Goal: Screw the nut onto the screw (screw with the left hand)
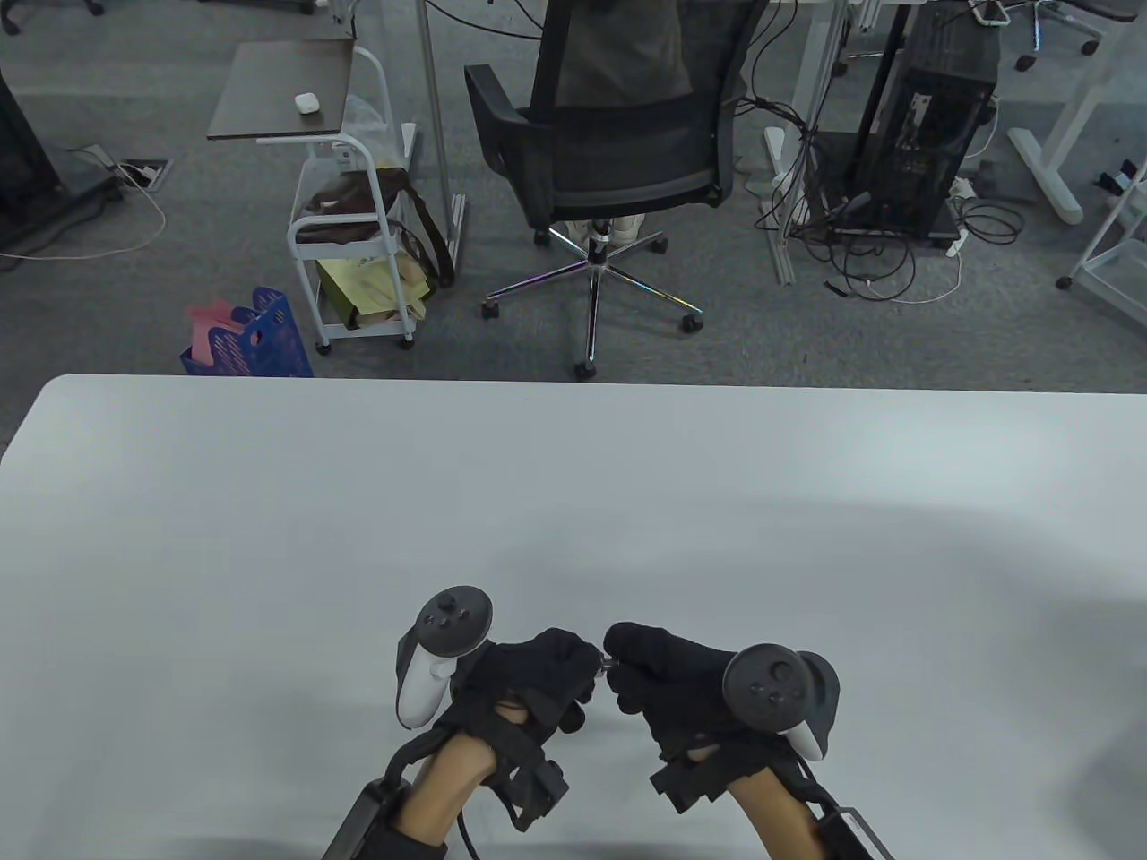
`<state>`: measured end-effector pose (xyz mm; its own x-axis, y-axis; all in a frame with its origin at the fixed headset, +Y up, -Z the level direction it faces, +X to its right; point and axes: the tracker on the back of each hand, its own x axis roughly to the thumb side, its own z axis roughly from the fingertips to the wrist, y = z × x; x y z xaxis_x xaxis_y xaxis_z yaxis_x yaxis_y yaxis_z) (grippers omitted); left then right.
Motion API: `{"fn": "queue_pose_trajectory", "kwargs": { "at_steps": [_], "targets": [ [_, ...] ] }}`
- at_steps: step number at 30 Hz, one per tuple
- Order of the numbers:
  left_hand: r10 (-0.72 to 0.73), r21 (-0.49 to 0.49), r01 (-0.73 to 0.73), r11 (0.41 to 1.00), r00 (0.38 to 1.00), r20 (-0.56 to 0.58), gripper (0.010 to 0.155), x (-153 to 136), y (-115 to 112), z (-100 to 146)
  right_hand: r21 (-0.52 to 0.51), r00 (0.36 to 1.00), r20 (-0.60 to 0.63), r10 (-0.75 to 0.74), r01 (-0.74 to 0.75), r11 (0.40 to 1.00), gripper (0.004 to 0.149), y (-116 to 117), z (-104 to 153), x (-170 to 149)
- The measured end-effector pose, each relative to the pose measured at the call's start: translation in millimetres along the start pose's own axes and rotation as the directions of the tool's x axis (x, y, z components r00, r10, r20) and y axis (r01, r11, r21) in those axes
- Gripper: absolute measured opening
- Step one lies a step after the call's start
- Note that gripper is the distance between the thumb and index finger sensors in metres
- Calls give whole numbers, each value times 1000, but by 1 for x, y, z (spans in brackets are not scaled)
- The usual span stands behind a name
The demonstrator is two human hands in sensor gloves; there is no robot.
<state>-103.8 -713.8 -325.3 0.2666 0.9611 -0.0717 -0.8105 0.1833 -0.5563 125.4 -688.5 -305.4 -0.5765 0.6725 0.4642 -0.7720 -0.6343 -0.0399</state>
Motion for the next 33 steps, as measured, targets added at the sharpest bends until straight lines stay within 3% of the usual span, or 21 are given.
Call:
{"fn": "queue_pose_trajectory", "kwargs": {
  "at_steps": [3,5,8,13,18,22,26,29,31,33],
  "targets": [
    [27,-26,-27,999,1000,14,53,-2,0,-1,-20,999,-14,-45,45,999,46,-2,1,-2],
    [69,-14,-69,998,998,12,65,-4,-1,-1,-17,999,-3,-35,34,999,46,-2,1,-1],
    [41,21,-41,999,999,21,54,-1,-3,-3,-18,1000,8,-4,4,1000,46,-1,2,1],
    [96,-67,-96,993,995,0,59,-6,-2,-3,16,999,-10,-49,49,999,47,1,2,-2],
    [2,30,-3,1000,1000,18,55,0,-1,0,30,1000,7,-14,14,999,47,8,3,3],
    [74,91,-76,993,997,21,55,-2,3,1,102,998,-7,-64,64,993,54,9,1,2],
    [41,67,-42,997,999,25,55,0,0,-1,35,999,32,40,-41,999,50,8,2,6],
    [88,-15,-88,996,996,15,61,-3,1,-1,-5,997,49,58,-58,998,49,5,3,7],
    [103,27,-103,994,995,-16,70,-8,2,1,-27,996,55,68,-67,997,48,3,3,8],
    [66,79,-64,995,998,-24,62,-9,2,0,-23,997,53,61,-60,998,48,3,3,8]
  ]
}}
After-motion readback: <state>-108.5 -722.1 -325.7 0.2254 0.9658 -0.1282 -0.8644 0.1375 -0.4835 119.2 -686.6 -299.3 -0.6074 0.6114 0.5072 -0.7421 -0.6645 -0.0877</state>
